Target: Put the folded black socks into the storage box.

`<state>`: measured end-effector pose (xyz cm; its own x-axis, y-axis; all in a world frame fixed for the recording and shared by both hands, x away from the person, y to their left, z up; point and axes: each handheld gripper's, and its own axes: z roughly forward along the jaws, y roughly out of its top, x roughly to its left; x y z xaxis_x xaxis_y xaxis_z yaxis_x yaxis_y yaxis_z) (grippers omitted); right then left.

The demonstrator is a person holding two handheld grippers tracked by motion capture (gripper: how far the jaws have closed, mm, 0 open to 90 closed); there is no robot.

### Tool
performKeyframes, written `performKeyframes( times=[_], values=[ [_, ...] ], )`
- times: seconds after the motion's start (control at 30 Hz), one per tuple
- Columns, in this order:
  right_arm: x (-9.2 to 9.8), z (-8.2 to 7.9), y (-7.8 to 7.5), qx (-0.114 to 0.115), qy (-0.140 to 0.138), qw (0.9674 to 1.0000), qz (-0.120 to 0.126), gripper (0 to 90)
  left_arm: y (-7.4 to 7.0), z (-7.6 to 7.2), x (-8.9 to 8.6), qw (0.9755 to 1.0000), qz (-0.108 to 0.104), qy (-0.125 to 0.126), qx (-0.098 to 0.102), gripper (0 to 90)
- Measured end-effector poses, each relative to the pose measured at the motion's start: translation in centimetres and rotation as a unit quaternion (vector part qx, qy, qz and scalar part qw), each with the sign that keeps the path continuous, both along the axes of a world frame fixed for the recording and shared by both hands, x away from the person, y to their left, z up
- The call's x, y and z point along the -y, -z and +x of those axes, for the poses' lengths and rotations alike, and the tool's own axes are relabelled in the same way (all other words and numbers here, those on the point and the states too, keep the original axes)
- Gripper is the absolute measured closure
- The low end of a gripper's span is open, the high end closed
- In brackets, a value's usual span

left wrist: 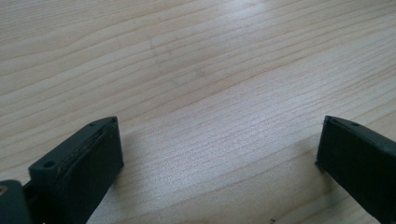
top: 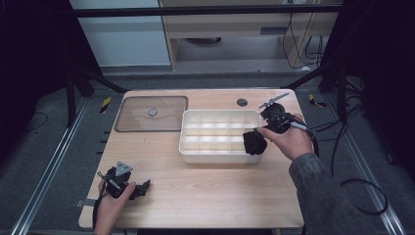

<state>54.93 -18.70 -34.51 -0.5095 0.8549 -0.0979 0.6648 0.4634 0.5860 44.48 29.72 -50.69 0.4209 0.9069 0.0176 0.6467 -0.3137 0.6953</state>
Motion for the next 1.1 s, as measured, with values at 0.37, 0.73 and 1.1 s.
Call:
performKeyframes(
  times=[0.37,0.73,1.1],
  values=[
    [-0.5,0.8,-1.6,-0.018,-0.025,0.9993,-0.021,88.7,0.0,0.0,0.0,1.0,0.001,0.001,0.001,0.0],
    [-2.3,1.7,0.0,-0.049,-0.042,0.9971,-0.039,90.0,0.0,0.0,0.0,1.0,0.001,0.001,0.001,0.0],
    [-2.8,2.1,2.3,-0.08,-0.046,0.9942,-0.055,90.0,0.0,0.0,0.0,1.0,0.001,0.002,0.0,0.0]
  ],
)
